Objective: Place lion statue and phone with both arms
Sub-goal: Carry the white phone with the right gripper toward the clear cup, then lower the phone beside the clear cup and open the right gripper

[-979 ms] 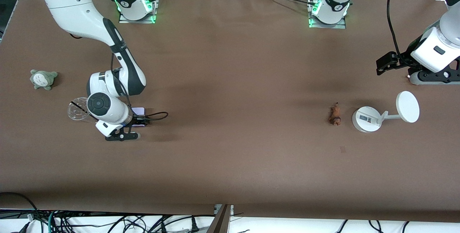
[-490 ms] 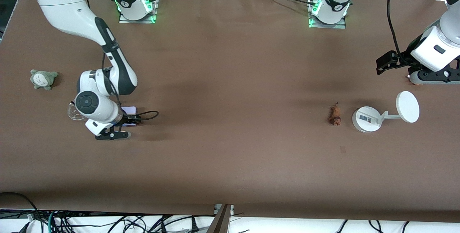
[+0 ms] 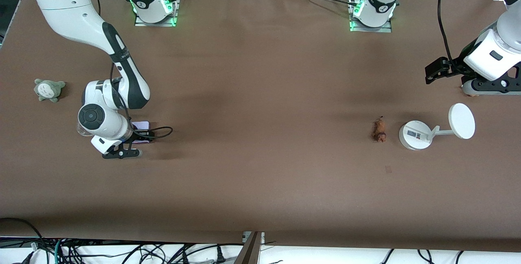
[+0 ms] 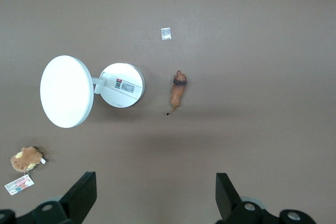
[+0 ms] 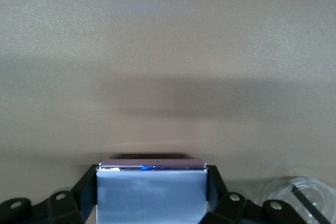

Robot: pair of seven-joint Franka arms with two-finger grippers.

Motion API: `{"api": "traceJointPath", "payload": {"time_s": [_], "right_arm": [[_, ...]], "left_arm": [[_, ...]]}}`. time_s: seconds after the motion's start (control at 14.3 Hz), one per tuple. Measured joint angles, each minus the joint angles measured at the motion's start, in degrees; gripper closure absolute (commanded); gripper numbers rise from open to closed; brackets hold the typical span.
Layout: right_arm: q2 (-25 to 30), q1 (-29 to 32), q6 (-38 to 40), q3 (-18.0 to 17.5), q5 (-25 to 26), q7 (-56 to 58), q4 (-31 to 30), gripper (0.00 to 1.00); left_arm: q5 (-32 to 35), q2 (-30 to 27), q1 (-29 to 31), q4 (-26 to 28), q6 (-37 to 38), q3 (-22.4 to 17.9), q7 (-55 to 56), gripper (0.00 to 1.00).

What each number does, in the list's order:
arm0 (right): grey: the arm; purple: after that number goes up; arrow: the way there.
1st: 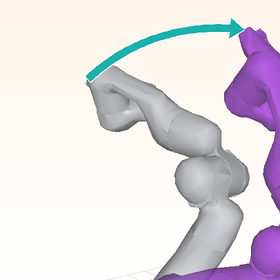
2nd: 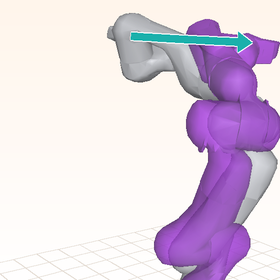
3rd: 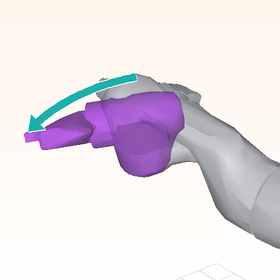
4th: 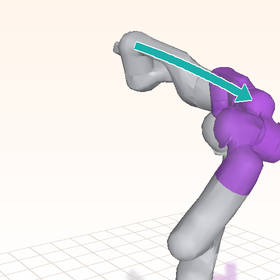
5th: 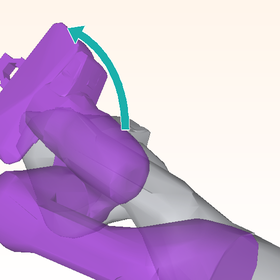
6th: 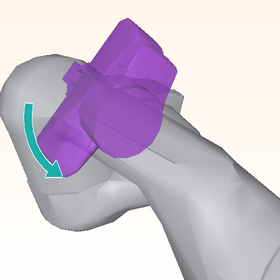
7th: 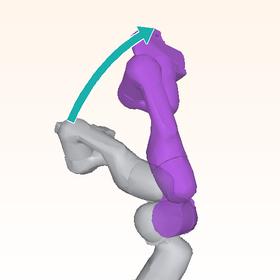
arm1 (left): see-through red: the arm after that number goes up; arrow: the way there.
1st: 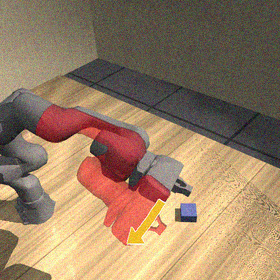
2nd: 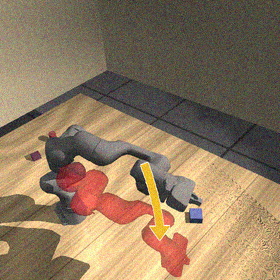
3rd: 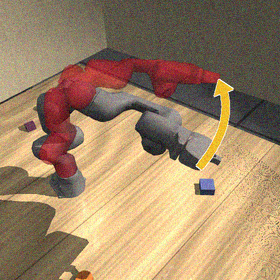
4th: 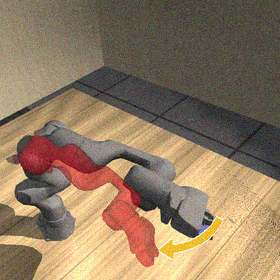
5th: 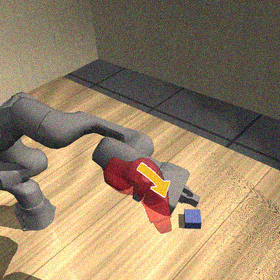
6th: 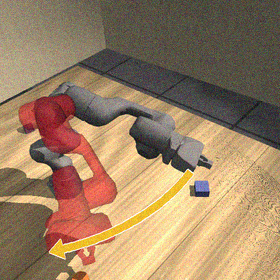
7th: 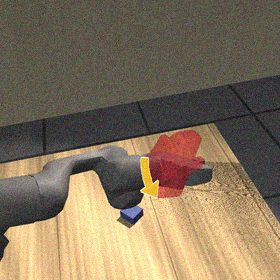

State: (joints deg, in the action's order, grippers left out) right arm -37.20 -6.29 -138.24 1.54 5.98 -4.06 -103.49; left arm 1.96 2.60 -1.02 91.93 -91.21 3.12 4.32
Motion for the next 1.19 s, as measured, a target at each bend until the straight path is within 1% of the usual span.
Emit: {"api": "traceJointPath", "payload": {"time_s": [0.07,0.21,0.28,0.35,0.91,1.05,1.19], "right_arm": [[-0.09,0.02,-0.11,0.0,0.0,0.0,0.0,0.19],[-0.12,0.04,-0.19,0.0,0.0,0.0,0.0,0.1],[-0.11,0.05,-0.22,0.0,0.0,0.0,0.0,0.04],[-0.11,0.06,-0.23,0.0,0.0,0.0,0.0,0.01],[0.39,0.07,-0.47,-0.14,0.0,0.01,0.27,0.01],[2.07,0.04,0.54,-0.56,0.0,0.01,0.66,0.01],[5.59,-0.03,4.95,-0.87,0.0,0.01,1.22,0.01]], "left_arm": [[0.0,0.0,0.0,0.0,0.0,0.0,0.0,0.0],[0.0,0.0,0.0,0.0,0.05,0.0,0.0,0.0],[0.0,0.0,0.0,0.0,0.15,0.0,0.0,0.0],[0.0,0.0,0.0,0.0,0.2,0.0,0.0,0.0],[0.0,0.0,0.0,0.0,0.67,-0.06,0.0,0.0],[0.0,0.0,0.0,0.0,0.72,-0.06,0.0,0.0],[0.0,0.0,0.0,-0.01,0.75,-0.06,0.0,0.0]]}}
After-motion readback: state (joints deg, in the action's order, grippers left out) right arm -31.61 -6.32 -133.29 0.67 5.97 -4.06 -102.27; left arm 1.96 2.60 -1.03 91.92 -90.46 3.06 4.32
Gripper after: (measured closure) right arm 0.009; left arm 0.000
